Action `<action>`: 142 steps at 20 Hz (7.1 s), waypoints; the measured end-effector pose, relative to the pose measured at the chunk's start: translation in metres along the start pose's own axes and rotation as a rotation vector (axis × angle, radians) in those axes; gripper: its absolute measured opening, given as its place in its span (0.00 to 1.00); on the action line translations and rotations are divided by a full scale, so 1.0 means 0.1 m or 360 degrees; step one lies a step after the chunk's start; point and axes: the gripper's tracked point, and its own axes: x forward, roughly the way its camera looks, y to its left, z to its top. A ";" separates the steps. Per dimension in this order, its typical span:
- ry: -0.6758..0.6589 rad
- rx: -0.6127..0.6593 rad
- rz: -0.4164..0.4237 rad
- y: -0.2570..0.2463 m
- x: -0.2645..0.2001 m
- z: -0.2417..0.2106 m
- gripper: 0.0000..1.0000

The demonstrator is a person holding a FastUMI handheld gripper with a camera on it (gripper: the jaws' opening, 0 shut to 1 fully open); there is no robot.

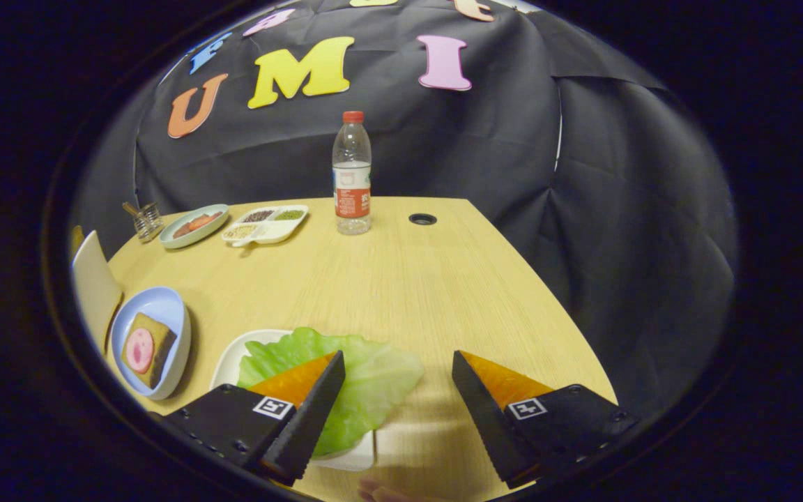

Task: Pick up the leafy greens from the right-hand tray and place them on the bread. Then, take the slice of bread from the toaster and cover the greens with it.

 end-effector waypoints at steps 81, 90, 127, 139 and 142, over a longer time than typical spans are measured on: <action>-0.0369 -0.0090 0.0325 2.87 -0.81 0.38 0.01; -0.0456 -0.0058 0.0262 2.71 -1.07 0.45 0.98; -0.0418 -0.0036 0.0337 5.08 -2.56 0.81 0.96; -0.0262 -0.0085 0.0382 5.40 -2.14 0.75 0.39; -0.0272 -0.0095 0.0421 5.46 -2.12 0.74 0.39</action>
